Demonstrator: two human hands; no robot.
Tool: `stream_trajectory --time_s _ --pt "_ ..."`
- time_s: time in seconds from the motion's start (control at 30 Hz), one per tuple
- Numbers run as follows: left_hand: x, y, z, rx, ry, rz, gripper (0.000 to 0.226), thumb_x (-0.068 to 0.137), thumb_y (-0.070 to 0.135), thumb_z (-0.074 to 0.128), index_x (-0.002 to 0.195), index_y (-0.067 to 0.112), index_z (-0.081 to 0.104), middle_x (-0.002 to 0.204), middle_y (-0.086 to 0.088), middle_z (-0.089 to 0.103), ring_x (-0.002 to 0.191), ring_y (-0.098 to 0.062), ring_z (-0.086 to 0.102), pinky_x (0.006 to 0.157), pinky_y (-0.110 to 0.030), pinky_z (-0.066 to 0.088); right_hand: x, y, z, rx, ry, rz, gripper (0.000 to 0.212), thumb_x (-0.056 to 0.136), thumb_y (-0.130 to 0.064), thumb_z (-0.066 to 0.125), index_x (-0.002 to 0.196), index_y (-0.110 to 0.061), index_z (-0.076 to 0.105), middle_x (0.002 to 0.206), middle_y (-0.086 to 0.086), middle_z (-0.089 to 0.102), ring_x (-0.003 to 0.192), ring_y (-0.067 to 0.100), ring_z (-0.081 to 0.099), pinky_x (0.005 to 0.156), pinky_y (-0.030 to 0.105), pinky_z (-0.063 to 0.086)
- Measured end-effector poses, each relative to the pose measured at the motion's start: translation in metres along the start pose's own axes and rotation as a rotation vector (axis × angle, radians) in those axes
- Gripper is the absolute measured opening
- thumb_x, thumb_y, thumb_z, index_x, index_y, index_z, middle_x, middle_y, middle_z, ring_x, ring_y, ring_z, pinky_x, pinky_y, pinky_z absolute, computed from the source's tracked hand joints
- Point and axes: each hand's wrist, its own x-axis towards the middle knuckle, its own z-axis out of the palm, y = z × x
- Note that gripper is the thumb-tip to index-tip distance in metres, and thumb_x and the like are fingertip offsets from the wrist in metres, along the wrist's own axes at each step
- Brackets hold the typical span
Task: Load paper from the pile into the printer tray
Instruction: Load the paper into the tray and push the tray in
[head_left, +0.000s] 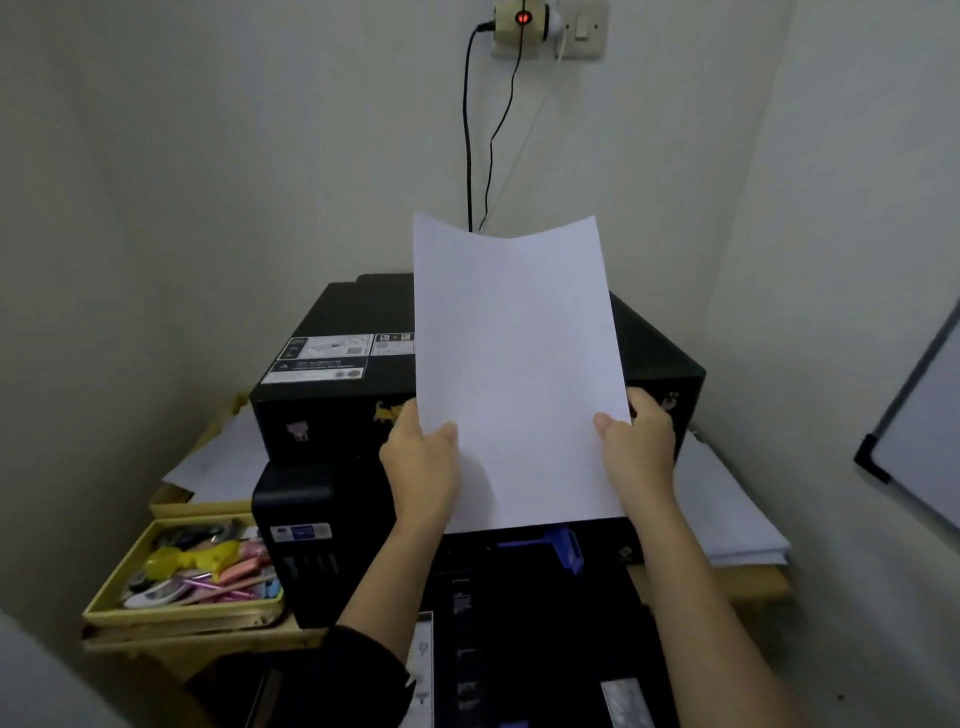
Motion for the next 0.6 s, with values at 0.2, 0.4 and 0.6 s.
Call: stream_trajectory --time_s 0.2,0.4,0.6 --pt "-0.062 -0.06 -0.018 -0.107 -0.033 -0.08 0.028 0.087 -0.005 0.052 0.108 0.008 0.066 0.088 0.002 0.067 0.084 -0.019 0.062 0.067 -0.023 0.048 -0.062 0.058 -0.026 0.08 -0.04 0.077 0.026 0.088 0.007 0.051 0.1 -0.012 0.062 0.09 0.002 0.064 0.077 0.012 0.06 0.062 0.02 0.047" --pt "-0.116 -0.116 -0.051 -0.058 -0.087 -0.23 0.03 0.088 -0.005 0.054 0.113 0.008 0.065 0.101 -0.008 0.068 0.097 -0.027 0.063 0.087 -0.033 0.048 -0.129 0.101 -0.042 0.1 -0.099 0.255 0.03 0.086 0.011 0.052 0.096 -0.016 0.061 0.086 -0.001 0.065 0.076 0.006 0.06 0.059 0.016 0.047" --pt "-0.149 -0.153 -0.077 0.178 -0.154 -0.436 0.037 0.089 0.0 0.058 0.125 -0.001 0.057 0.111 -0.017 0.065 0.095 -0.026 0.058 0.085 -0.029 0.045 -0.171 0.138 -0.05 -0.094 -0.189 0.472 0.024 0.09 0.006 0.052 0.107 -0.007 0.063 0.092 0.004 0.061 0.076 0.01 0.055 0.061 0.021 0.042"
